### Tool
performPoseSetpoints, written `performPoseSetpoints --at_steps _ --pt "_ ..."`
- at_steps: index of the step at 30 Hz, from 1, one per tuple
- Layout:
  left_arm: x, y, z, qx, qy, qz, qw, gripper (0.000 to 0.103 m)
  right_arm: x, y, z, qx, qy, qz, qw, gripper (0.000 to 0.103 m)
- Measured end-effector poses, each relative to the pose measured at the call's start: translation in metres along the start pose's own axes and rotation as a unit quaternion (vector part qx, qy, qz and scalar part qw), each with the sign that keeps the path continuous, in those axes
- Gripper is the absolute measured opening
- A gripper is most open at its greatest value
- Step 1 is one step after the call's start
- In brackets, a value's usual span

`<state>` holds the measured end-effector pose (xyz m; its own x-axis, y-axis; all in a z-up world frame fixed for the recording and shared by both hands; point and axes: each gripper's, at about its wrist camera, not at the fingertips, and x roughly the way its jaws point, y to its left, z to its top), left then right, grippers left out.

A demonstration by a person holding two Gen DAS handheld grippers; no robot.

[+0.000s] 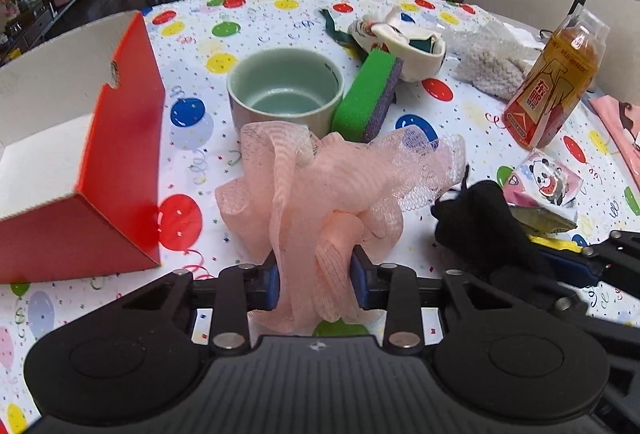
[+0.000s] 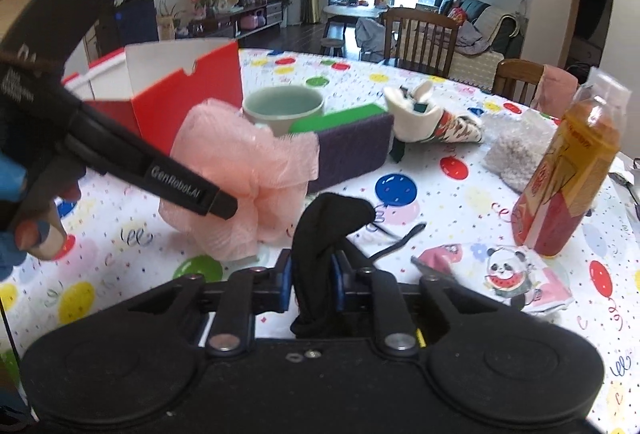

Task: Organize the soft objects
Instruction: 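Carry the pink puff and black mask into the white box with both grippers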

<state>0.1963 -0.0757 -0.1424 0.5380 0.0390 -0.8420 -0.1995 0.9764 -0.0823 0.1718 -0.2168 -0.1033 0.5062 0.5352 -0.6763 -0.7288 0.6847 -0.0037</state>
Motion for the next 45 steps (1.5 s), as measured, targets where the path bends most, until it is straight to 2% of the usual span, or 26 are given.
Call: performPoseSetpoints --at_steps 4,11,16,22,26,34,45 --pt "-0.009 0.002 0.000 0.001 -0.009 0.005 0.9999 0.030 -0.011 -0.007 0.004 0.019 -0.010 0.003 1.000 0.010" --pt "-0.035 0.009 -0.003 -0.009 -0.029 0.008 0.9995 0.026 -0.026 -0.016 0.010 0.047 -0.020 0.014 0.999 0.007" --pt "-0.052 0.020 -0.004 -0.022 -0.045 -0.002 0.9987 0.020 -0.040 -0.017 0.018 0.060 -0.032 0.027 0.997 0.007" --pt "-0.060 0.035 -0.006 -0.017 -0.055 -0.009 0.9983 0.014 -0.055 -0.011 0.031 0.060 -0.049 0.021 0.997 0.006" --pt "-0.070 0.050 -0.008 -0.021 -0.055 -0.035 0.9977 0.013 -0.064 -0.006 0.041 0.080 -0.053 0.022 0.995 0.006" --pt "-0.112 0.083 0.007 -0.014 -0.079 -0.072 0.9942 0.013 -0.077 0.018 0.076 0.073 -0.069 0.027 0.995 0.006" --pt "-0.146 0.150 0.035 -0.025 -0.116 -0.084 0.9894 0.013 -0.063 0.069 0.134 0.045 -0.094 0.036 0.994 0.006"
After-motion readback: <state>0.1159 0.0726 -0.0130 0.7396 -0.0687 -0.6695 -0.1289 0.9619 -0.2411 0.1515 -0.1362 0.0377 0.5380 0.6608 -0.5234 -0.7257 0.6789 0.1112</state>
